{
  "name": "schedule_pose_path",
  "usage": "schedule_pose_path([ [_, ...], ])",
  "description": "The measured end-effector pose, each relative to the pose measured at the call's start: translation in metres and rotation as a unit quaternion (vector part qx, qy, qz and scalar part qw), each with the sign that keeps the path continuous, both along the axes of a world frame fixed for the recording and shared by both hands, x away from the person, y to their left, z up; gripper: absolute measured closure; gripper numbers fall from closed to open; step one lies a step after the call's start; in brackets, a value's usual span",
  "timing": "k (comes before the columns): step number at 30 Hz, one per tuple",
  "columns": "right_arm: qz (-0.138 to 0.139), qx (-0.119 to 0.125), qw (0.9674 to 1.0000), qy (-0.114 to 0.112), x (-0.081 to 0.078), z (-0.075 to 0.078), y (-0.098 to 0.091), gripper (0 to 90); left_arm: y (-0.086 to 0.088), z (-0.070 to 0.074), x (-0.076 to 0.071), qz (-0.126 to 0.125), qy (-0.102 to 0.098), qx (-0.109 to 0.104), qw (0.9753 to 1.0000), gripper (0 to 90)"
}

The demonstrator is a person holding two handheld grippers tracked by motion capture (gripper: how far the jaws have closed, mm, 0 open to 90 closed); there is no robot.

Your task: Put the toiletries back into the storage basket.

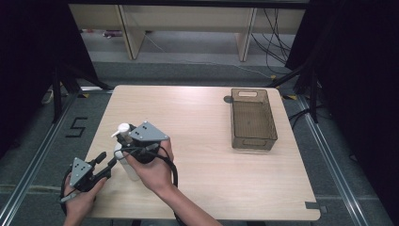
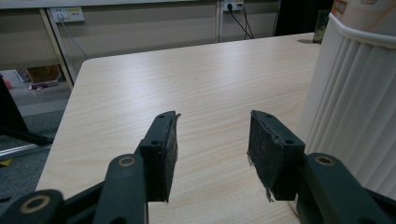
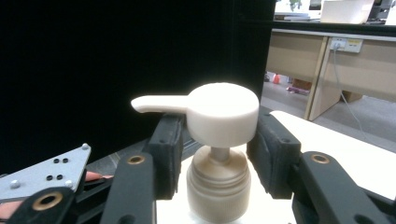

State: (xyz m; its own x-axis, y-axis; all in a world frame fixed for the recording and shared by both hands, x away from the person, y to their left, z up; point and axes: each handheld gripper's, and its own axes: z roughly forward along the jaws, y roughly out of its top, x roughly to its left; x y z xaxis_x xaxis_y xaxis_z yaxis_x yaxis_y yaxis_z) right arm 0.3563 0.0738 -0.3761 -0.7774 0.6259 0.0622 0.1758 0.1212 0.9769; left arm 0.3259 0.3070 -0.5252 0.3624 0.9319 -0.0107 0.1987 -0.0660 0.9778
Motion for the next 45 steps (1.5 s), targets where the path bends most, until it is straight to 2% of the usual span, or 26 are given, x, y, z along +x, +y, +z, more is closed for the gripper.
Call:
schedule_pose_path([
  [2, -0.002, 0.002, 1.0000, -0.007, 0.001, -0.001, 0.000, 59.6, 0.000, 0.000, 0.000, 0.000, 0.000, 0.000, 1.0000, 51.6],
  [4, -0.005, 0.007, 1.0000, 0.000, -0.001, -0.001, 0.000, 60.0, 0.000, 0.000, 0.000, -0.001, 0.001, 0.001, 1.0000, 51.6],
  [6, -0.003, 0.010, 0.9999, -0.005, -0.001, -0.002, 0.000, 60.2, 0.000, 0.000, 0.000, -0.001, 0.001, 0.001, 1.0000, 51.6],
  [9, -0.004, 0.015, 0.9999, -0.001, -0.002, -0.002, -0.002, 60.4, 0.000, 0.000, 0.000, -0.001, 0.000, 0.001, 1.0000, 51.7],
  [11, -0.005, 0.011, 0.9999, -0.006, -0.002, -0.002, -0.004, 60.5, 0.000, 0.000, 0.000, -0.001, 0.001, 0.001, 1.0000, 51.8],
  [14, -0.010, 0.017, 0.9998, 0.001, -0.003, -0.001, -0.009, 60.6, 0.000, 0.000, 0.000, -0.001, 0.001, 0.001, 1.0000, 51.8],
  [17, -0.010, 0.026, 0.9996, -0.007, -0.001, 0.006, -0.018, 60.6, 0.000, 0.000, 0.000, 0.000, 0.001, 0.001, 1.0000, 51.9],
  [18, -0.019, 0.022, 0.9994, -0.018, -0.001, 0.009, -0.022, 60.6, 0.000, 0.000, 0.000, 0.000, 0.001, 0.001, 1.0000, 51.9],
  [23, -0.031, 0.021, 0.9989, -0.029, -0.001, 0.016, -0.034, 60.6, 0.000, 0.000, 0.000, 0.001, 0.001, 0.003, 1.0000, 51.9],
  [25, -0.043, 0.030, 0.9983, -0.028, -0.001, 0.021, -0.044, 60.6, 0.000, 0.000, 0.000, 0.000, 0.000, 0.002, 1.0000, 51.8],
  [27, -0.053, 0.027, 0.9979, -0.024, -0.002, 0.025, -0.052, 60.6, 0.000, 0.000, 0.000, 0.002, 0.000, 0.002, 1.0000, 51.8],
  [28, -0.054, 0.029, 0.9975, -0.035, -0.001, 0.026, -0.055, 60.6, 0.000, 0.000, 0.000, 0.003, 0.000, 0.002, 1.0000, 51.8],
  [29, -0.058, 0.030, 0.9975, -0.027, -0.002, 0.028, -0.059, 60.6, 0.000, 0.000, 0.000, 0.003, 0.000, 0.002, 1.0000, 51.8],
  [31, -0.065, 0.033, 0.9968, -0.032, -0.001, 0.031, -0.068, 60.6, 0.000, 0.000, 0.000, 0.002, -0.001, 0.003, 1.0000, 51.8],
  [34, -0.082, 0.038, 0.9957, -0.019, -0.003, 0.034, -0.079, 60.6, 0.000, 0.000, 0.000, 0.003, 0.000, 0.003, 1.0000, 51.8],
  [35, -0.082, 0.038, 0.9957, -0.019, -0.003, 0.034, -0.079, 60.6, 0.000, 0.000, 0.000, 0.003, 0.000, 0.003, 1.0000, 51.8],
  [36, -0.087, 0.036, 0.9951, -0.030, -0.001, 0.037, -0.088, 60.6, 0.000, 0.000, 0.000, 0.004, 0.000, 0.003, 1.0000, 51.8],
  [38, -0.092, 0.041, 0.9946, -0.025, -0.002, 0.038, -0.090, 60.6, 0.000, 0.000, 0.000, 0.004, 0.000, 0.003, 1.0000, 51.8],
  [39, -0.101, 0.033, 0.9935, -0.041, 0.000, 0.040, -0.097, 60.6, 0.000, 0.000, 0.000, 0.004, 0.000, 0.002, 1.0000, 51.8],
  [40, -0.107, 0.036, 0.9932, -0.031, -0.001, 0.041, -0.104, 60.6, 0.001, 0.000, 0.000, 0.005, -0.001, 0.001, 1.0000, 51.8],
  [41, -0.107, 0.036, 0.9932, -0.031, -0.001, 0.041, -0.104, 60.6, 0.001, 0.000, 0.000, 0.005, -0.001, 0.001, 1.0000, 51.8],
  [44, -0.121, 0.040, 0.9912, -0.037, -0.001, 0.044, -0.120, 60.6, 0.000, 0.000, 0.000, 0.006, 0.003, -0.002, 1.0000, 51.6],
  [45, -0.126, 0.044, 0.9905, -0.031, -0.003, 0.045, -0.123, 60.6, 0.000, 0.000, 0.000, 0.006, 0.003, -0.002, 1.0000, 51.6],
])
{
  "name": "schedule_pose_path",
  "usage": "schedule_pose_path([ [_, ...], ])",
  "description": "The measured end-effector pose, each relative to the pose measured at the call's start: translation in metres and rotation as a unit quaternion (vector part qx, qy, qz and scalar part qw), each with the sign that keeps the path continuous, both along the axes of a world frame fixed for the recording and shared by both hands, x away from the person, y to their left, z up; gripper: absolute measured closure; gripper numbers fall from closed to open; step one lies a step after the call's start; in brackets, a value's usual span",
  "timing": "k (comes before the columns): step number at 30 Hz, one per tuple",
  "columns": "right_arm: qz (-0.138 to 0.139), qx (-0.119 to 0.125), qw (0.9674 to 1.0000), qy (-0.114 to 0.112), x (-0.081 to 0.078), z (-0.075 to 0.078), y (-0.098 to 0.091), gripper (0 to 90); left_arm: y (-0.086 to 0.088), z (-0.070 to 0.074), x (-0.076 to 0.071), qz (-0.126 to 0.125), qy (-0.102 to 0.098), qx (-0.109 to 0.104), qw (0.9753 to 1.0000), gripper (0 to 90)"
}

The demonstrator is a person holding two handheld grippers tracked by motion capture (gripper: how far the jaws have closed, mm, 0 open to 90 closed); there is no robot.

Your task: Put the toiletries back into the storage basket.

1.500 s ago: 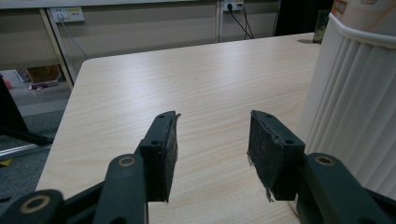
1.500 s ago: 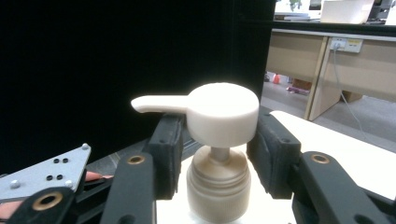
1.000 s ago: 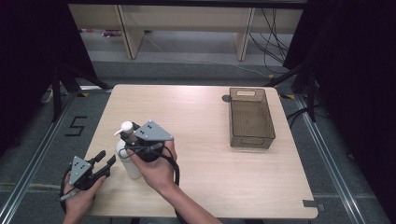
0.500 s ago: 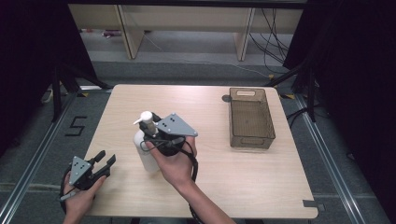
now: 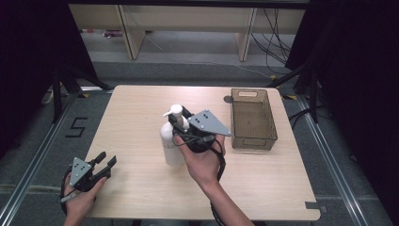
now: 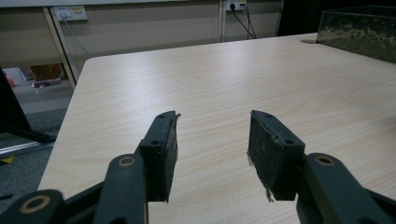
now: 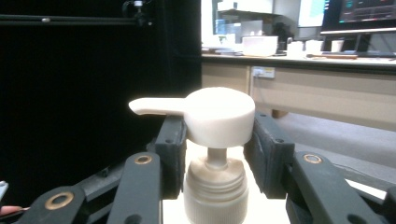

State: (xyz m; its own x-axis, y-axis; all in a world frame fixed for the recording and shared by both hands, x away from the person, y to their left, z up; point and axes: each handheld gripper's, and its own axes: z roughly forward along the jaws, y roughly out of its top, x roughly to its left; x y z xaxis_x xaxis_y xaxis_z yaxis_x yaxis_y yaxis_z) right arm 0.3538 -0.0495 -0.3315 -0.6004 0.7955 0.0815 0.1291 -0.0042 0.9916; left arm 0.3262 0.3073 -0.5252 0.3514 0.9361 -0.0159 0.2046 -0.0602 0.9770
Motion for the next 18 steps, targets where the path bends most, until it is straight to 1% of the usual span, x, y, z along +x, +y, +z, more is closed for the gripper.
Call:
schedule_pose_path([
  [1, 0.000, 0.000, 1.0000, 0.000, 0.000, 0.000, 0.000, 60.6, 0.000, 0.000, 0.000, -0.001, 0.001, 0.001, 1.0000, 51.6],
  [2, 0.001, -0.004, 0.9999, -0.009, 0.001, 0.001, -0.004, 60.6, 0.000, 0.000, 0.000, 0.000, 0.001, 0.001, 1.0000, 51.6],
  [3, -0.006, -0.003, 0.9999, -0.014, 0.000, 0.002, -0.010, 60.6, 0.000, 0.000, 0.000, 0.000, 0.000, 0.000, 1.0000, 51.7],
  [5, -0.014, -0.003, 0.9999, -0.010, -0.002, 0.003, -0.018, 60.6, 0.000, -0.001, 0.001, -0.003, -0.006, -0.005, 1.0000, 51.7],
  [7, -0.022, -0.003, 0.9997, -0.010, -0.003, 0.005, -0.026, 60.6, 0.000, -0.001, 0.001, -0.002, -0.005, -0.004, 1.0000, 51.7],
  [8, -0.022, -0.003, 0.9997, -0.010, -0.003, 0.005, -0.026, 60.6, 0.000, -0.001, 0.001, -0.002, -0.005, -0.004, 1.0000, 51.7],
  [9, -0.028, 0.000, 0.9995, -0.010, -0.005, 0.006, -0.033, 60.6, 0.000, 0.000, 0.000, 0.001, 0.001, 0.000, 1.0000, 51.7],
  [10, -0.028, 0.000, 0.9995, -0.010, -0.005, 0.006, -0.033, 60.6, 0.000, 0.000, 0.000, 0.001, 0.001, 0.000, 1.0000, 51.7],
  [11, -0.039, -0.004, 0.9990, -0.021, -0.004, 0.008, -0.041, 60.6, 0.000, 0.000, 0.000, 0.001, 0.000, 0.000, 1.0000, 51.7],
  [12, -0.043, -0.003, 0.9988, -0.023, -0.004, 0.008, -0.045, 60.6, 0.000, 0.000, 0.000, 0.001, 0.000, 0.000, 1.0000, 51.7],
  [13, -0.043, -0.003, 0.9988, -0.023, -0.004, 0.008, -0.045, 60.6, 0.000, 0.000, 0.000, 0.001, 0.000, 0.000, 1.0000, 51.7],
  [14, -0.050, -0.003, 0.9986, -0.018, -0.006, 0.010, -0.053, 60.6, 0.000, 0.000, 0.000, 0.000, -0.003, -0.003, 1.0000, 51.7],
  [15, -0.056, -0.006, 0.9981, -0.027, -0.006, 0.010, -0.057, 60.6, 0.000, 0.000, 0.001, -0.001, -0.005, -0.004, 1.0000, 51.7],
  [16, -0.058, -0.004, 0.9980, -0.025, -0.006, 0.010, -0.060, 60.6, 0.000, 0.000, 0.000, 0.002, 0.000, 0.000, 1.0000, 51.6],
  [18, -0.066, -0.002, 0.9975, -0.025, -0.008, 0.012, -0.068, 60.6, 0.000, 0.000, 0.000, 0.002, 0.000, 0.000, 1.0000, 51.6],
])
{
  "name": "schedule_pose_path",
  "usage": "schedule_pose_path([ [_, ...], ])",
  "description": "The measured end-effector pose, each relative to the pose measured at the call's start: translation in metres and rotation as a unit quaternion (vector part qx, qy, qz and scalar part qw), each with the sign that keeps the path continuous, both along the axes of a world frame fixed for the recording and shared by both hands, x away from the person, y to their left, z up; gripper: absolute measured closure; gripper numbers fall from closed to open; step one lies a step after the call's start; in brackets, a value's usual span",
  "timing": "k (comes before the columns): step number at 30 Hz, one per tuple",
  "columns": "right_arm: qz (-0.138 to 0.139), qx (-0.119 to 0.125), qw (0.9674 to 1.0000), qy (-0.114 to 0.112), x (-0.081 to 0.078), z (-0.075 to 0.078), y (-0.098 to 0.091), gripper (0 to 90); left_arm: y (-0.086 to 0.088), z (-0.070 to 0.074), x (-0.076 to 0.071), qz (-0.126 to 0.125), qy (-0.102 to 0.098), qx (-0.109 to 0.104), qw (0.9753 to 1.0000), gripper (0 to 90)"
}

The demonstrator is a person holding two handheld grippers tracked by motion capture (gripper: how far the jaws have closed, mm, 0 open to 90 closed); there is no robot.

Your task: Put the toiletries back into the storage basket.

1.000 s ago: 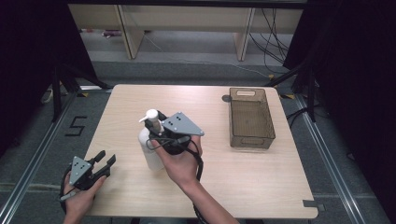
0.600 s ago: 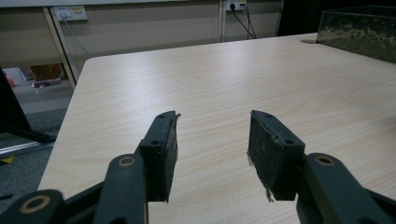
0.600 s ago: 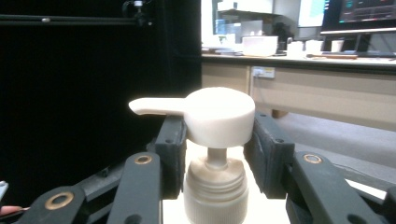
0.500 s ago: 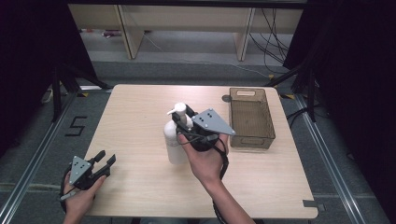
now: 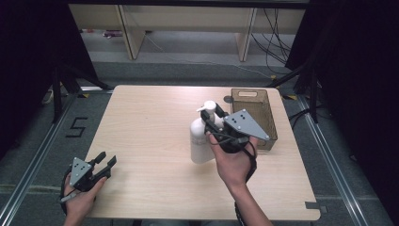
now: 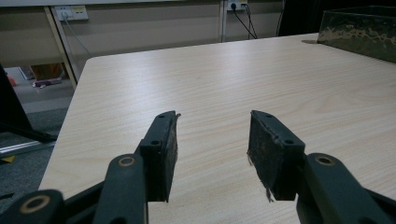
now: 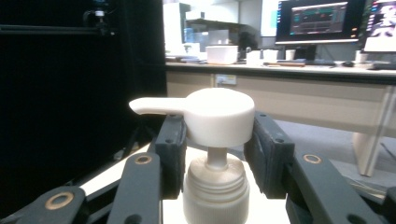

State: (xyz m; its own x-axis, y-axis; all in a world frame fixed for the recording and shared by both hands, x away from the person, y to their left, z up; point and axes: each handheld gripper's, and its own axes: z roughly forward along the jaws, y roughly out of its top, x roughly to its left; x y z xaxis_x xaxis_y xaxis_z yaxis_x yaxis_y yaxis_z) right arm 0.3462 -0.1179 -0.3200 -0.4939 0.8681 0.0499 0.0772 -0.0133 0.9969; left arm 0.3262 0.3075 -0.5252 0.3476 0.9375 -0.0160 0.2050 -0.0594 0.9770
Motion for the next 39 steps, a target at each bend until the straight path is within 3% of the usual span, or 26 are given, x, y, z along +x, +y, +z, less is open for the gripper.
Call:
schedule_pose_path([
  [2, -0.009, -0.006, 0.9999, -0.008, -0.001, 0.001, -0.009, 60.6, 0.000, 0.000, 0.000, 0.000, 0.000, -0.001, 1.0000, 51.6],
  [4, -0.016, 0.005, 0.9999, 0.004, -0.003, 0.002, -0.015, 60.6, 0.000, -0.001, 0.001, -0.003, -0.006, -0.005, 1.0000, 51.6],
  [9, -0.035, 0.000, 0.9994, -0.007, -0.006, 0.004, -0.033, 60.6, 0.000, -0.001, 0.001, -0.001, -0.006, -0.006, 1.0000, 51.6],
  [13, -0.047, 0.004, 0.9989, -0.002, -0.009, 0.005, -0.045, 60.6, 0.000, 0.000, 0.000, 0.001, 0.000, -0.001, 1.0000, 51.7],
  [14, -0.052, 0.000, 0.9986, -0.011, -0.008, 0.006, -0.049, 60.6, 0.000, -0.001, 0.001, -0.002, -0.007, -0.005, 1.0000, 51.6],
  [16, -0.052, 0.007, 0.9986, -0.002, -0.010, 0.006, -0.051, 60.6, 0.000, -0.001, 0.001, -0.001, -0.006, -0.006, 1.0000, 51.7],
  [23, -0.083, 0.002, 0.9964, -0.013, -0.014, 0.008, -0.075, 60.6, 0.000, -0.001, 0.001, -0.001, -0.005, -0.005, 1.0000, 51.4],
  [33, -0.111, 0.005, 0.9938, -0.007, -0.020, 0.007, -0.097, 60.6, 0.000, 0.000, 0.000, 0.002, 0.001, 0.000, 1.0000, 51.3],
  [39, -0.124, 0.011, 0.9922, -0.010, -0.024, 0.006, -0.109, 60.6, 0.000, -0.001, 0.001, -0.001, -0.006, -0.004, 1.0000, 50.2],
])
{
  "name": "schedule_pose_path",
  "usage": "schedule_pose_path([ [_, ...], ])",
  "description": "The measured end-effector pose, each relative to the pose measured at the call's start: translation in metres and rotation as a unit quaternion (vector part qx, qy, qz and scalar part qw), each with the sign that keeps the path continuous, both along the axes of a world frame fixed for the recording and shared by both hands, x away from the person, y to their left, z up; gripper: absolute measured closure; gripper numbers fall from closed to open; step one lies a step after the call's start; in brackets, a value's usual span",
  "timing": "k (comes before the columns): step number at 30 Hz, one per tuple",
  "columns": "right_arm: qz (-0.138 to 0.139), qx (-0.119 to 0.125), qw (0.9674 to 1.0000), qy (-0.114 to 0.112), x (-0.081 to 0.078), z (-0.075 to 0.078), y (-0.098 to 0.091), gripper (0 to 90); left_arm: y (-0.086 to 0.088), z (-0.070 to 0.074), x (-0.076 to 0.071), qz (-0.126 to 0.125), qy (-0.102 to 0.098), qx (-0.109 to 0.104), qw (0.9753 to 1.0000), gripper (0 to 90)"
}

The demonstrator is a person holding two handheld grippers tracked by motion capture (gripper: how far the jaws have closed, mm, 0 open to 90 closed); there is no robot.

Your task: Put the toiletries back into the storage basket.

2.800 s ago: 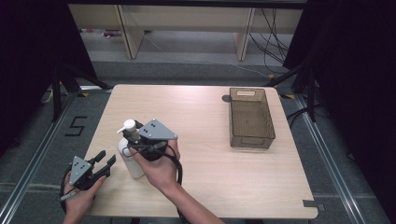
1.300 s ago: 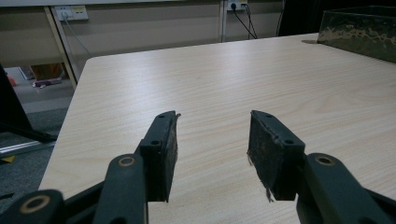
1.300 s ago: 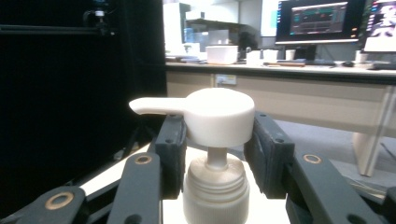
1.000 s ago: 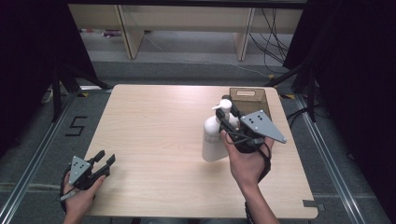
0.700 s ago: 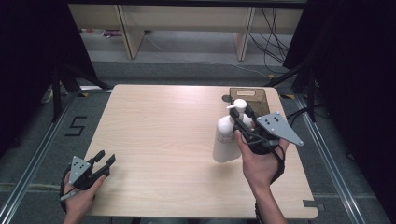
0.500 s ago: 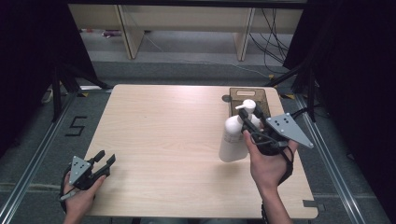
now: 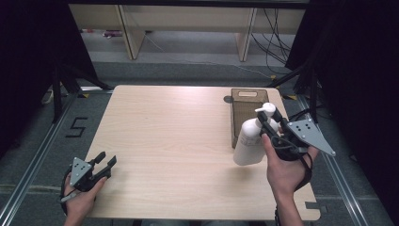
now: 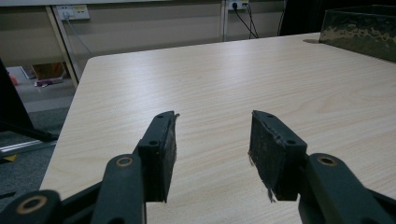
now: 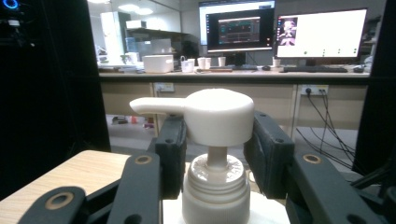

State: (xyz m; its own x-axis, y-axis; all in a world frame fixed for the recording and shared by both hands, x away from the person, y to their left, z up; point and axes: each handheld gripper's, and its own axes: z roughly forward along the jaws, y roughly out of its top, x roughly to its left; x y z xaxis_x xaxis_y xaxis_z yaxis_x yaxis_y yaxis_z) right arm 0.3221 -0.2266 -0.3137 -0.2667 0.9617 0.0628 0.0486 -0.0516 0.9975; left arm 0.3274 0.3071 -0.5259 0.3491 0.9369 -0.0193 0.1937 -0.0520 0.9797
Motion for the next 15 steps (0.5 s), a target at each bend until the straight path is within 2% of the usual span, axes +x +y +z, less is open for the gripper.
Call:
schedule_pose_path([
  [2, -0.006, -0.006, 1.0000, 0.001, -0.001, -0.001, -0.004, 60.6, 0.000, 0.000, 0.000, 0.000, 0.000, 0.001, 1.0000, 49.2],
  [5, -0.009, -0.001, 0.9999, 0.006, -0.001, -0.002, -0.008, 60.6, 0.000, 0.000, 0.000, 0.003, 0.002, 0.003, 1.0000, 45.4],
  [6, -0.017, -0.003, 0.9999, 0.003, -0.002, -0.004, -0.013, 60.6, 0.000, 0.001, -0.001, 0.007, 0.009, 0.008, 0.9999, 44.4],
  [9, -0.022, -0.003, 0.9997, 0.005, -0.003, -0.005, -0.017, 60.6, 0.000, 0.000, 0.000, 0.007, 0.003, 0.003, 1.0000, 41.3],
  [10, -0.025, -0.001, 0.9997, 0.004, -0.004, -0.005, -0.021, 60.6, 0.000, 0.001, -0.001, 0.012, 0.011, 0.005, 0.9999, 40.4],
  [12, -0.030, -0.001, 0.9995, 0.009, -0.006, -0.005, -0.024, 60.6, 0.000, 0.000, 0.000, 0.009, 0.004, 0.001, 0.9999, 39.0],
  [14, -0.030, 0.007, 0.9995, 0.006, -0.006, -0.005, -0.027, 60.6, 0.000, 0.001, -0.001, 0.013, 0.010, 0.005, 0.9999, 37.8],
  [15, -0.037, 0.001, 0.9993, 0.004, -0.007, -0.005, -0.030, 60.6, 0.000, 0.001, 0.000, 0.012, 0.009, 0.006, 0.9999, 36.9],
])
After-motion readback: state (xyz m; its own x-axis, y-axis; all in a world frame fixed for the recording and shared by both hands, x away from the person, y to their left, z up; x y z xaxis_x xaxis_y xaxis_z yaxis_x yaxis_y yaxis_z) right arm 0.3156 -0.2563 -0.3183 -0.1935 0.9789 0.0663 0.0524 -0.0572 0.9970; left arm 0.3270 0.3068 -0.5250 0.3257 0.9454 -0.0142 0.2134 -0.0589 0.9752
